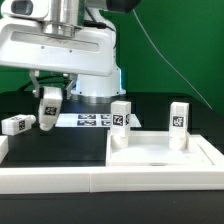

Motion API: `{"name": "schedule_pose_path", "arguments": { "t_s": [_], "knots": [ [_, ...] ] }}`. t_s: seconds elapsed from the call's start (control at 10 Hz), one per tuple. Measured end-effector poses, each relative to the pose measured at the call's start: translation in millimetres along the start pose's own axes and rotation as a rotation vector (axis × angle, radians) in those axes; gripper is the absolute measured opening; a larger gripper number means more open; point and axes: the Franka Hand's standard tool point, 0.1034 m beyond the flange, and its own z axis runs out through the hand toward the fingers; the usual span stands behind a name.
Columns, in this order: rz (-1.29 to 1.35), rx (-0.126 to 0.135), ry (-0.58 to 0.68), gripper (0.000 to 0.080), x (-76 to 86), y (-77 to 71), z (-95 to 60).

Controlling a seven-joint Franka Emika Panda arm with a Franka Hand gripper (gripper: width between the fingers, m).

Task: Assemble square table

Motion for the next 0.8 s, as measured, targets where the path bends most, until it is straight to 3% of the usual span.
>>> {"name": "schedule_pose_path", "arguments": {
  "t_s": [0.2, 0.4, 0.8],
  "knots": [
    [-0.019, -0.008, 0.035, 0.029, 19.2, -19.9, -4.6],
    [0.027, 0.012, 0.026, 0.029, 44.6, -47.5, -17.5],
    [0.003, 0.007, 0.032, 0.029, 42.4, -44.4, -14.2]
  ]
}}
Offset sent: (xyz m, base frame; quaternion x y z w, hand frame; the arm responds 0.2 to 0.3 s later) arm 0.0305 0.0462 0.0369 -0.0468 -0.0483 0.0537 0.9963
